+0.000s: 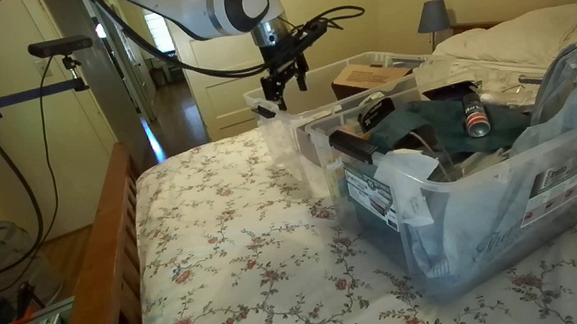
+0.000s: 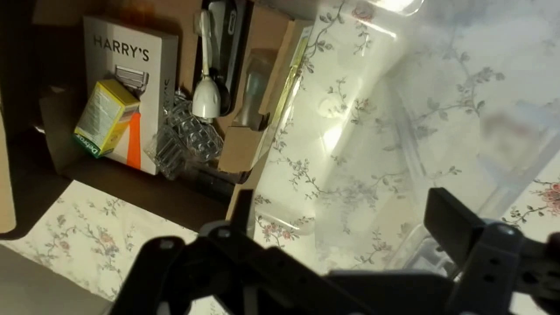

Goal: Pull the storage bin on the left forward

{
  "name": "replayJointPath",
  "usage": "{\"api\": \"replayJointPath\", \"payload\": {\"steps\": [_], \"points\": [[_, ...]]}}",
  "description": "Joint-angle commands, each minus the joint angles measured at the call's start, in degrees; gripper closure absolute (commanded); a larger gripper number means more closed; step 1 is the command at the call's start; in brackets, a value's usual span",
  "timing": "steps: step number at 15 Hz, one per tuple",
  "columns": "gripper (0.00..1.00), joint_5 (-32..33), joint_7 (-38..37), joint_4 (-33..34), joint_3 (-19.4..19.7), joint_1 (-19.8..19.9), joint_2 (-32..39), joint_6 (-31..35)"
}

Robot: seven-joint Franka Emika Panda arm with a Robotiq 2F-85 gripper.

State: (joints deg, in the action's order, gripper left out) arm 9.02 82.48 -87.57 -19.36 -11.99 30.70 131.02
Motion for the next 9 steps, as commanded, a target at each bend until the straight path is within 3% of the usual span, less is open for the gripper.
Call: {"api": "replayJointPath", "payload": {"steps": [1,3,4,9], "points": [[0.00,-0.2,1.8,0.9,0.9,-1.3,-1.5,-2.4],[0.00,3.0,-3.5,0.5,3.7,-3.5,-3.0,-4.1],[0.00,0.2,0.2,0.6,1.9,-1.8,-1.2,-1.6],[0.00,0.3,-0.3,0.5,2.2,-2.2,-1.2,-1.8]]}}
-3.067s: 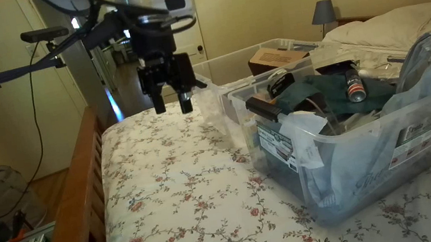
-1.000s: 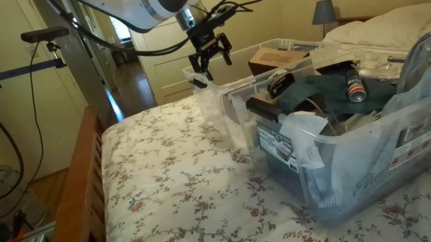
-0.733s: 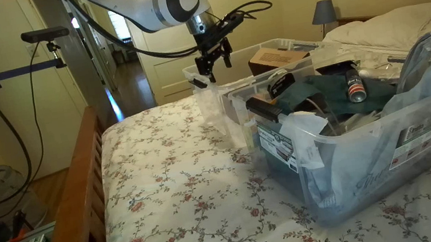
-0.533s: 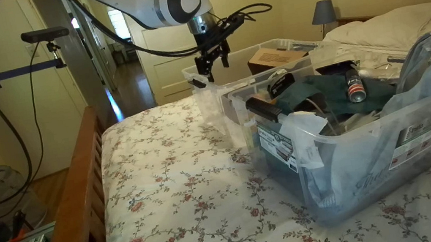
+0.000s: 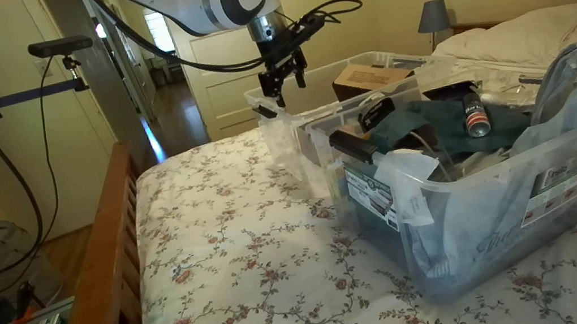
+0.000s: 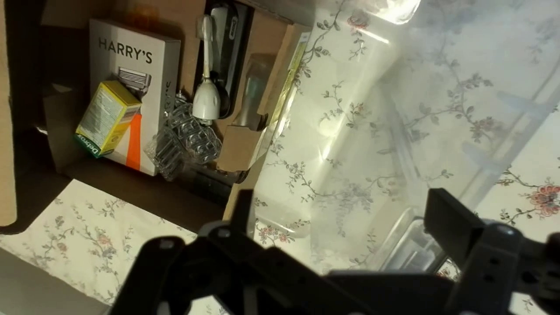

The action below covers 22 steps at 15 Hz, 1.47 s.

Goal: Pull the storage bin on the left forward

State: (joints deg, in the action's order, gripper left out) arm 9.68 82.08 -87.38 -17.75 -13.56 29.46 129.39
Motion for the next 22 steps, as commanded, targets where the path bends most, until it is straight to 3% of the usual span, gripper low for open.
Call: {"api": "replayJointPath", "payload": {"steps": [1,7,11,15,20,21,22], "points": [[0.00,-0.4,0.1,0.4,0.6,-0.6,0.1,-0.2],[0.00,2.6,-2.8,-2.3,1.6,-2.7,-5.1,-0.3],[0.00,3.8,-7.7,-5.5,2.6,-3.2,-8.7,-4.2],[0.00,0.3,-6.3,-7.2,1.9,-0.9,-6.0,-4.2],[0.00,1.0,-6.8,-6.8,2.1,-0.3,-1.7,-2.1],[0.25,1.3,-7.4,-7.3,2.3,-0.4,-1.7,-1.9],[0.26,1.6,-7.8,-7.5,2.3,-0.5,-1.8,-2.0]]}}
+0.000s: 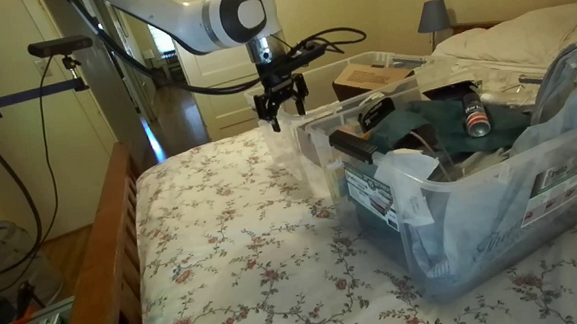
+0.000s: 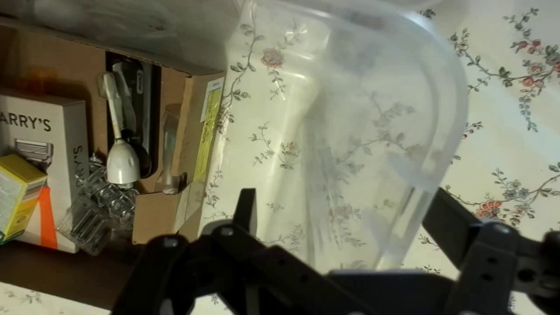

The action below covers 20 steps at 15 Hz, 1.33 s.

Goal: Pull the storage bin on the left forward

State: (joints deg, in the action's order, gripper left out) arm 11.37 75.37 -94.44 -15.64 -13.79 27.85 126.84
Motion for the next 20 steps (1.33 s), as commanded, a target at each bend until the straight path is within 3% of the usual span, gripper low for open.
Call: {"api": "replayJointPath", "payload": {"steps": [1,8,10,14,17,20], "points": [[0.34,0.1,-1.3,-0.7,0.0,-0.6,-0.4,0.8],[0.84,1.4,-3.8,-1.6,-0.2,-2.8,-3.0,1.5],[0.94,1.5,-5.2,-1.7,0.0,-3.0,-3.0,1.7],[0.93,0.2,-5.4,-4.5,-0.8,-1.9,-4.6,1.3],[0.93,-3.8,-3.2,-11.3,-3.4,0.1,-8.1,7.4],[0.93,-4.7,-6.6,-19.6,-4.1,0.1,-12.8,13.1]]}}
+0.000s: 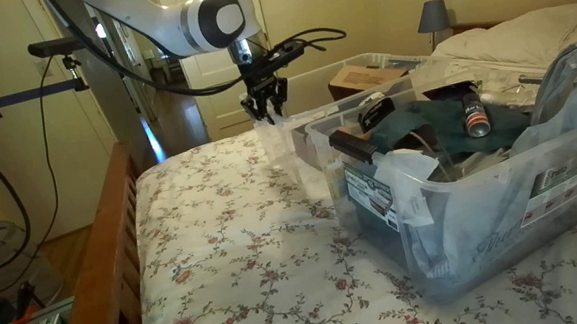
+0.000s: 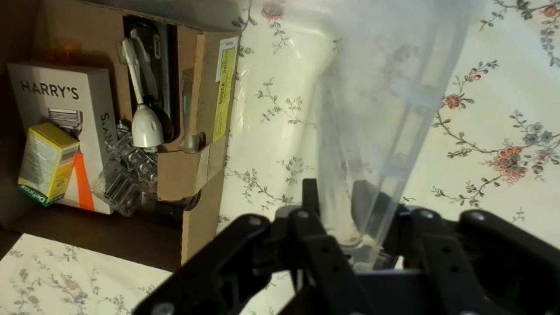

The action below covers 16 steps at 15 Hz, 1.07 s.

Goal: Pull the storage bin on the left forward

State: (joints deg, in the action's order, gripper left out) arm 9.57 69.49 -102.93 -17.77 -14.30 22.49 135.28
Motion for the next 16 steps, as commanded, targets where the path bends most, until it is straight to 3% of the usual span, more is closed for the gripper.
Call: {"api": "replayJointPath", "payload": {"steps": [1,5,6,9,12,13,16], "points": [[0.93,-2.4,-4.4,-13.7,-1.5,0.0,-9.6,6.1],[0.93,2.1,-18.1,-23.9,-0.4,-2.5,-18.4,12.0],[0.71,0.5,-12.8,-15.2,-0.8,-1.1,-10.1,9.3],[0.71,1.0,-16.9,-20.7,-0.8,-2.2,-14.7,10.5],[0.71,1.0,-17.3,-21.9,-0.7,-2.2,-15.8,10.7],[0.93,1.0,-17.3,-21.9,-0.7,-2.2,-15.8,10.7],[0.93,-4.0,-15.0,-27.0,-3.3,-3.0,-19.1,13.8]]}}
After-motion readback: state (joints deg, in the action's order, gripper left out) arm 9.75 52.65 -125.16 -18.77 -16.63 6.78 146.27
